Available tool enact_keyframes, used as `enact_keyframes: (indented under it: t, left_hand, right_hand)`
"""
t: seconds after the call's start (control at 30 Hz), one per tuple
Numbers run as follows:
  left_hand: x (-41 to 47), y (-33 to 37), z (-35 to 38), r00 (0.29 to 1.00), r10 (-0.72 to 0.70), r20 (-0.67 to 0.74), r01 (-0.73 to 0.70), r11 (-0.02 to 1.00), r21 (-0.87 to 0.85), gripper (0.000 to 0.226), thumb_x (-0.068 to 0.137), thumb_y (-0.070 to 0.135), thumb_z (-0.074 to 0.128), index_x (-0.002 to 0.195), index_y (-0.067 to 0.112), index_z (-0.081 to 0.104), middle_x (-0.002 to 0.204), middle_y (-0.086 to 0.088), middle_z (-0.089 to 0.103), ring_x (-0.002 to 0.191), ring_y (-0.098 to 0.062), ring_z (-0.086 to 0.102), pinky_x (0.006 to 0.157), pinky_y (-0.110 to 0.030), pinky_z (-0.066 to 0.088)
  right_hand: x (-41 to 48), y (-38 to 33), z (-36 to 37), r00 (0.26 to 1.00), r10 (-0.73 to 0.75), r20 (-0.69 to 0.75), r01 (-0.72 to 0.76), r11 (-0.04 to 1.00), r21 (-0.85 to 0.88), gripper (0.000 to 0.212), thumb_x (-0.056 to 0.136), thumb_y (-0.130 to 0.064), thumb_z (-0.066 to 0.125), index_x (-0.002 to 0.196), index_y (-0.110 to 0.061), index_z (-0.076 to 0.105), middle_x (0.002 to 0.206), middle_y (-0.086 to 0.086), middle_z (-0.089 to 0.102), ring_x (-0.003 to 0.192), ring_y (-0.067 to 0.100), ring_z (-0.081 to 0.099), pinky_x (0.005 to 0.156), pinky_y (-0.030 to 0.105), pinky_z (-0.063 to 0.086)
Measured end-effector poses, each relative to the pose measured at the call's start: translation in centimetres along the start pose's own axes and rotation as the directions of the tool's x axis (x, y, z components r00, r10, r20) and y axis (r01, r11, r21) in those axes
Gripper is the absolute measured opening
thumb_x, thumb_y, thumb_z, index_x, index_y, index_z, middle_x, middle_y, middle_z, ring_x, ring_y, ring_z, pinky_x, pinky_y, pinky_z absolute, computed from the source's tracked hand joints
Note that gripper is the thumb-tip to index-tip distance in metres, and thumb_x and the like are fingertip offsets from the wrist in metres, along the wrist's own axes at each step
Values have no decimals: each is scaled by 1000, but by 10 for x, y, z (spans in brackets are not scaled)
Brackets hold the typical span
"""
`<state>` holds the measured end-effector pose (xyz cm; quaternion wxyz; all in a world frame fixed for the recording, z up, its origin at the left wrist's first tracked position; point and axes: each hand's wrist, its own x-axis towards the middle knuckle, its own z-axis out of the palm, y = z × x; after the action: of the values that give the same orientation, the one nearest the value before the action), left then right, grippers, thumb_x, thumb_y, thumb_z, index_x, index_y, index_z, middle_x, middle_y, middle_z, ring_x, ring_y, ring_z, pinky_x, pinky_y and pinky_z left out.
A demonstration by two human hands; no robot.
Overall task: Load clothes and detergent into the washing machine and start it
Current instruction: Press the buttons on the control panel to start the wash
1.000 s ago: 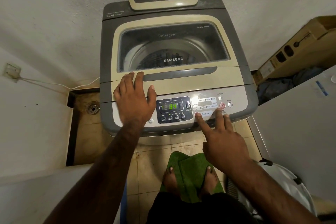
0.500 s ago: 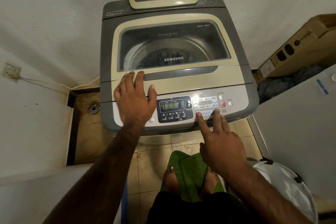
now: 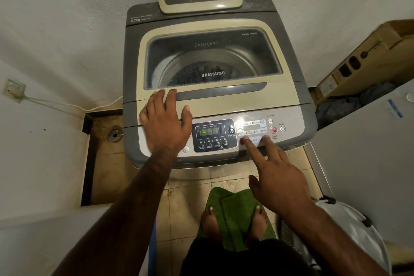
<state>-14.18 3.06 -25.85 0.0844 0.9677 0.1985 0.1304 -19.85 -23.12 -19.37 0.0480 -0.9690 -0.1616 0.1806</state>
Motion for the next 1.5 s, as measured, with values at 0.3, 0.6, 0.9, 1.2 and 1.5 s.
enact_keyframes:
  t: [0.3, 0.6, 0.9, 1.2, 1.5]
  left_hand:
    - [0, 1, -1, 1000, -2, -7, 2, 1000, -13, 57, 96, 56, 37, 144, 26, 46, 150, -4, 49, 139, -25, 44, 112, -50, 36]
    - [0, 2, 0, 1000, -5, -12, 4, 1000, -14, 57, 97, 56, 38, 143, 24, 47, 148, -4, 50, 138, -25, 45, 112, -50, 36]
    - [0, 2, -2, 1000, 2, -3, -2, 1000, -9, 58, 96, 57, 37, 144, 25, 46, 150, -5, 49, 139, -26, 45, 112, -51, 37]
    - [-1, 2, -3, 1000, 7, -9, -7, 1000, -4, 56, 97, 55, 38, 143, 24, 46, 148, -5, 50, 137, -26, 45, 111, -50, 37]
    - [-1, 2, -2, 1000, 7, -21, -8, 1000, -16, 56, 97, 55, 39, 142, 23, 47, 147, -6, 50, 137, -27, 46, 111, -51, 37]
  right_hand:
    - [3, -1, 2, 1000, -1, 3, 2, 998, -57, 92, 94, -41, 59, 159, -44, -5, 170, 11, 4, 152, 30, 22, 100, 46, 55]
    - [4, 1, 4, 1000, -12, -9, 11, 998, -66, 91, 95, -40, 58, 159, -43, -6, 169, 12, 4, 152, 30, 23, 101, 45, 53]
    - [2, 5, 4, 999, -30, -44, 30, 1000, -8, 91, 92, -45, 62, 160, -43, 1, 170, 11, 11, 149, 29, 31, 100, 44, 55]
    - [7, 41, 0, 989, 16, -146, -3, 996, 84, 87, 85, -38, 71, 157, -39, 22, 161, 1, 34, 143, 25, 40, 103, 49, 52]
    - [13, 63, 1, 982, 98, -161, -88, 994, 72, 91, 83, -35, 74, 158, -36, 23, 162, 0, 31, 146, 26, 37, 106, 52, 46]
